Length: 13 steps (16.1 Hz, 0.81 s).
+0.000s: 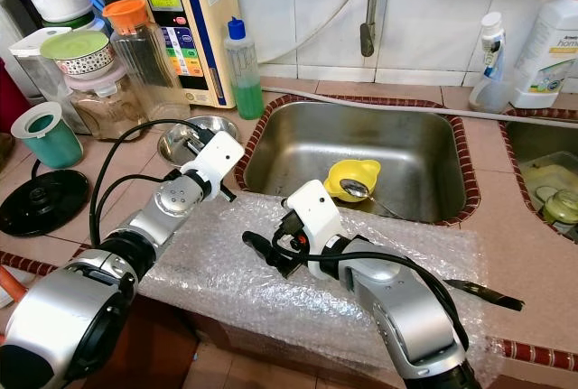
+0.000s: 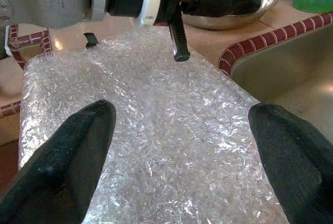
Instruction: Kitchen organization
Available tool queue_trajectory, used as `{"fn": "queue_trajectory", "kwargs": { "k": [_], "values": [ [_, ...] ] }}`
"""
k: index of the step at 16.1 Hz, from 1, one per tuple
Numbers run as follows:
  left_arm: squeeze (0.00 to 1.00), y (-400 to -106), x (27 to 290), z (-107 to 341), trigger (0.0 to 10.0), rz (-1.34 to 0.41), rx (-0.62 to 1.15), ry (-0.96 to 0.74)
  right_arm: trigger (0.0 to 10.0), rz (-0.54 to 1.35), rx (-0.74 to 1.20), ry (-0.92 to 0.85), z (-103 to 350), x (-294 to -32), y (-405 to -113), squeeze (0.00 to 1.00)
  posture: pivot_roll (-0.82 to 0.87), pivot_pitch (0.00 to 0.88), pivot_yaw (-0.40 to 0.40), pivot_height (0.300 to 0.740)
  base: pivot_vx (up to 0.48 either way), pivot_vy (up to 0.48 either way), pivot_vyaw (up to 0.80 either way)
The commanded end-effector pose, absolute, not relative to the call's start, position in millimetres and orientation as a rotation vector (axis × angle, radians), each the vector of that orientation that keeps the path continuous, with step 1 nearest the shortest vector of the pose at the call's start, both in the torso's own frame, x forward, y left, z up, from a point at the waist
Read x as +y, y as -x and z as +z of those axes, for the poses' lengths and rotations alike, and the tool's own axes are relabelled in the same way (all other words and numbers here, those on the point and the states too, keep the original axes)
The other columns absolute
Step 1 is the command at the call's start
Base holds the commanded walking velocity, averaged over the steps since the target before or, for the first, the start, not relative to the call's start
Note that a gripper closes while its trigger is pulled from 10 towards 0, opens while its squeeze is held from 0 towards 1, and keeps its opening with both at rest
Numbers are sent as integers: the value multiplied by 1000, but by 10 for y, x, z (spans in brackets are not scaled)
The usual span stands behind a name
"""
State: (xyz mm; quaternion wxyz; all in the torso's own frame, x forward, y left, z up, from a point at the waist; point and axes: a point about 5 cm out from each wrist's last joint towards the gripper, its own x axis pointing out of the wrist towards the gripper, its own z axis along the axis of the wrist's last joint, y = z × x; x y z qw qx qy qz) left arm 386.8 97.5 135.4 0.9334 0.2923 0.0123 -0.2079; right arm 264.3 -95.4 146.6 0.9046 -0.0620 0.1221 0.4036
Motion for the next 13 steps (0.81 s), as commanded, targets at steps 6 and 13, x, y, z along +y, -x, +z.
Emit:
{"fn": "queue_trajectory", "kwargs": {
  "k": [6, 13],
  "values": [
    [0, -3939, 1076, 1712, 0, -370, -159, -528, 10000, 827, 244, 128, 1455, -945, -2680, 0, -71, 0, 119, 740, 0, 0, 0],
    [0, -3927, 1271, 2259, 0, -359, -344, -186, 10000, 622, 146, 120, 1529, -1129, -2968, 0, -30, 0, 102, 740, 0, 0, 0]
  ]
}}
